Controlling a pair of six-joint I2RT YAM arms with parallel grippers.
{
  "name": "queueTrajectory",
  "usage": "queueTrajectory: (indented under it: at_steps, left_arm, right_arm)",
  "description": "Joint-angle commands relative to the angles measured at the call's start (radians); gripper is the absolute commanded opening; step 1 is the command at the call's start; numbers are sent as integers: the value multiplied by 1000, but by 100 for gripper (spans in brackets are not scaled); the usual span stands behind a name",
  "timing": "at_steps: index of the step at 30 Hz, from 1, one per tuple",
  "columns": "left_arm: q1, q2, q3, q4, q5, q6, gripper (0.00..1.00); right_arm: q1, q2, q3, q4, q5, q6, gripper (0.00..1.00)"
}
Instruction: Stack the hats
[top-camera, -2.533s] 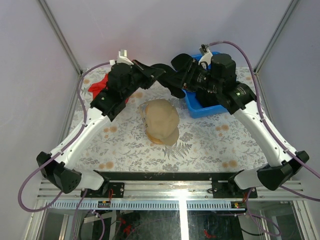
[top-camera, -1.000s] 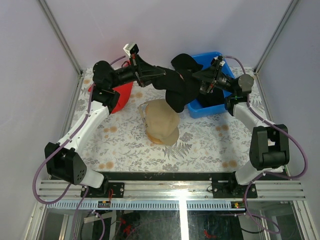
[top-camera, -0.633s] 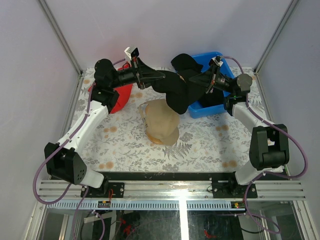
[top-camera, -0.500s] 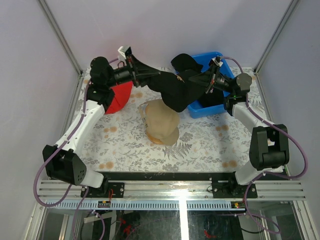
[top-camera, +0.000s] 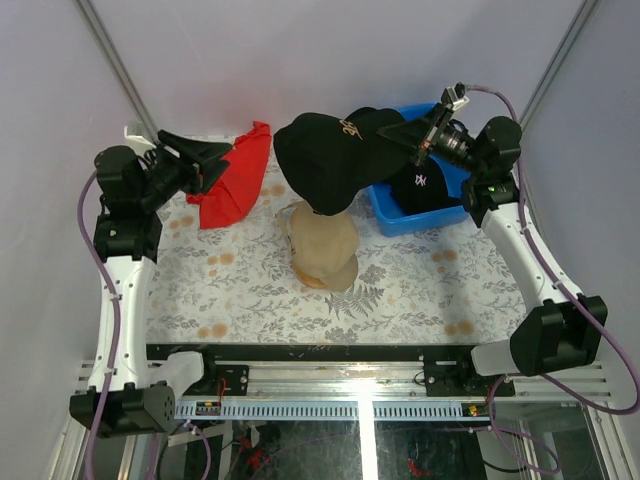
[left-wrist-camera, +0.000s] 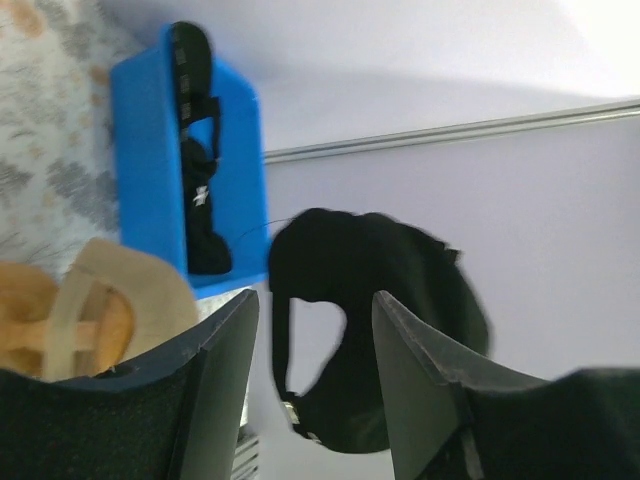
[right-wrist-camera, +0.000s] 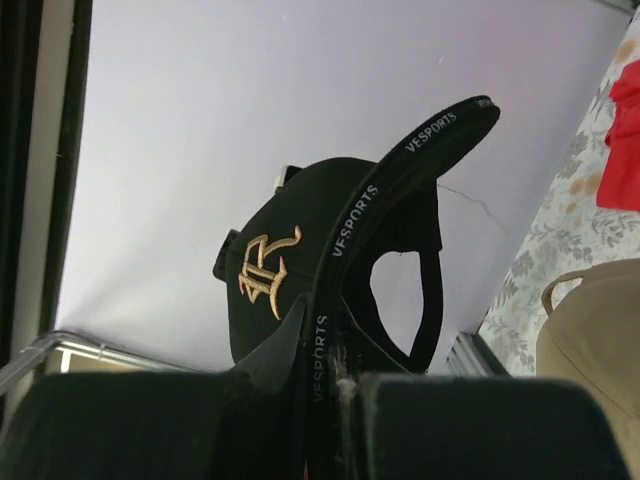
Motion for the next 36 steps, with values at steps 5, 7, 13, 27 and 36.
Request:
queueTrajectory:
  at_steps: [5, 7, 13, 27, 36]
  left_arm:
    - [6, 13, -121, -213, -34, 200, 47]
    - [6, -2, -182, -195, -18, 211, 40]
    - [1, 37, -305, -114, 123, 297, 39]
    - [-209, 162, -252, -118, 56, 444, 51]
    - [-263, 227, -249, -65, -1, 433, 52]
  right_arm:
    - [100, -57, -14, -135, 201, -143, 0]
    - [126, -78, -60, -86, 249, -126, 0]
    - [140, -120, -91, -92, 319, -143, 0]
    - [141, -135, -107, -108, 333, -118, 0]
    - [140, -132, -114, -94, 323, -96, 0]
